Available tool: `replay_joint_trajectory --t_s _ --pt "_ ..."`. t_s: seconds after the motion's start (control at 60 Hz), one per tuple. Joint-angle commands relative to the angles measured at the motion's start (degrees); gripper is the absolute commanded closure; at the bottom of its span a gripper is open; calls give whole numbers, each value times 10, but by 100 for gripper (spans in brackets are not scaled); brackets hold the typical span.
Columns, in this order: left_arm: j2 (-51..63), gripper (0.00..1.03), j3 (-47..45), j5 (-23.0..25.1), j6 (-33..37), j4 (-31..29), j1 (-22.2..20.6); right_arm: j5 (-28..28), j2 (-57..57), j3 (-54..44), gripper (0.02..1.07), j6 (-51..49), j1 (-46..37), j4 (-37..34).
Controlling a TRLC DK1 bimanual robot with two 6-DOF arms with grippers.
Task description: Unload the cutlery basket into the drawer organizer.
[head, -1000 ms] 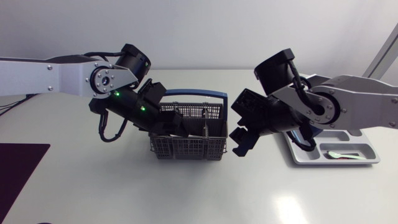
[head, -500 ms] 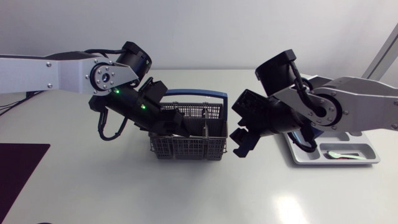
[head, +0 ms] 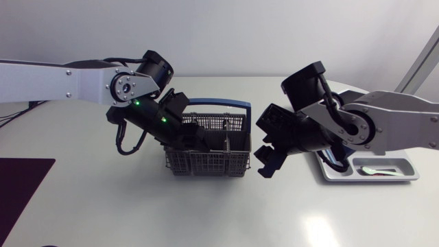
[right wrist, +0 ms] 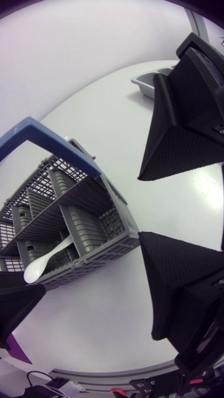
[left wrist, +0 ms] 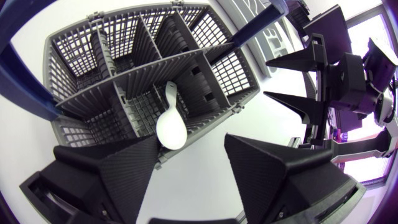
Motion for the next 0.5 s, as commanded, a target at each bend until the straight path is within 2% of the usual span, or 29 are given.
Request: replay_joint_trajectory --t_s 0.0,0.15,0.483 --pt "13 52 13 6 -17 4 -3 -1 -2 -15 46 -8 1 4" --pt "19 65 13 6 -22 12 -3 -1 -2 -19 46 -10 1 7" --pt "30 79 15 6 -36 34 -4 -3 -4 -28 46 -10 1 12"
